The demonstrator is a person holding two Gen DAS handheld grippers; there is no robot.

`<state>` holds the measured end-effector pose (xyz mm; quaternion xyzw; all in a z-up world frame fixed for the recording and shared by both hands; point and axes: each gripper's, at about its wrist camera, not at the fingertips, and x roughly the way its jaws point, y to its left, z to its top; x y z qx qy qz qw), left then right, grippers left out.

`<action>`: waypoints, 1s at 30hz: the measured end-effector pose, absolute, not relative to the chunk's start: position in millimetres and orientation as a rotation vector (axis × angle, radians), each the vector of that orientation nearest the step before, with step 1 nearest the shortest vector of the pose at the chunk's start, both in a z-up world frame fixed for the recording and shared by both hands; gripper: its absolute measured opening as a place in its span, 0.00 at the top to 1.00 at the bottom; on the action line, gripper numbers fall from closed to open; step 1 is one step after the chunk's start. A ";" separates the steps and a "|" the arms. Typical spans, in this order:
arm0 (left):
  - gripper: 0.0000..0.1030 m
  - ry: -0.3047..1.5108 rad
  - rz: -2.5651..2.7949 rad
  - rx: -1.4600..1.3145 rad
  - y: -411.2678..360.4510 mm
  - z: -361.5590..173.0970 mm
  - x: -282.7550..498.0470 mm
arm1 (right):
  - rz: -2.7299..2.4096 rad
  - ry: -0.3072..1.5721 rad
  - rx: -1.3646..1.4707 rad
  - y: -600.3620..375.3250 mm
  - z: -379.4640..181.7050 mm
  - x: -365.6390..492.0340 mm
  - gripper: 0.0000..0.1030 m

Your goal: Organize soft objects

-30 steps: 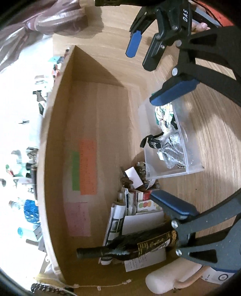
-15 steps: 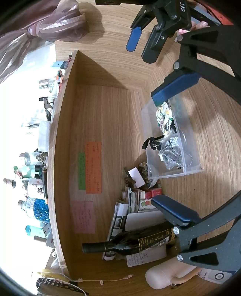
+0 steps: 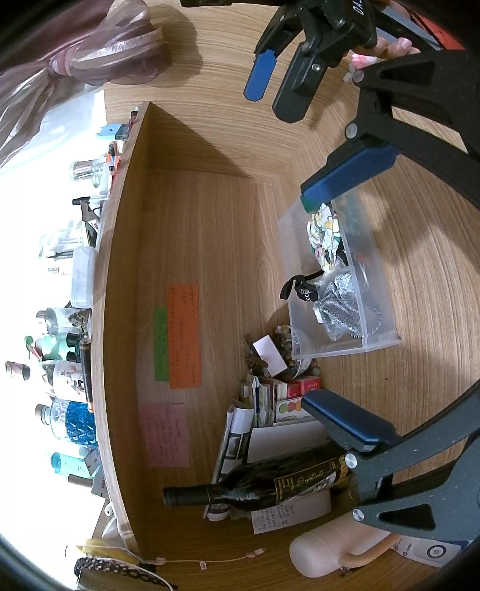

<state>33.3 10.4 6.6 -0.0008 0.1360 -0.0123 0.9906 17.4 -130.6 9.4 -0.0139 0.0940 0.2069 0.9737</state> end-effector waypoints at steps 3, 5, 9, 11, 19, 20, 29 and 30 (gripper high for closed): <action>0.00 0.272 -0.025 0.002 10.3 6.2 33.2 | 0.416 0.191 -0.029 -130.0 9.1 17.8 0.00; 0.00 0.272 -0.027 0.001 10.4 6.2 33.2 | 0.417 0.193 -0.029 -129.9 9.1 18.2 0.00; 0.00 0.274 -0.030 0.000 11.2 5.8 33.2 | 0.419 0.193 -0.028 -130.1 8.9 18.4 0.00; 0.00 0.274 -0.035 0.002 12.6 5.9 32.6 | 0.418 0.192 -0.030 -130.4 8.9 18.1 0.00; 0.00 0.274 -0.038 0.003 13.3 5.9 32.4 | 0.415 0.193 -0.027 -130.3 8.3 18.9 0.00; 0.00 0.273 -0.037 0.003 13.0 5.8 32.1 | 0.416 0.193 -0.026 -130.5 7.6 18.7 0.00; 0.00 0.272 -0.043 0.002 14.6 6.2 31.6 | 0.414 0.193 -0.026 -131.2 7.5 18.4 0.00; 0.00 0.271 -0.043 0.002 14.5 6.2 31.5 | 0.413 0.192 -0.027 -131.0 7.4 18.4 0.00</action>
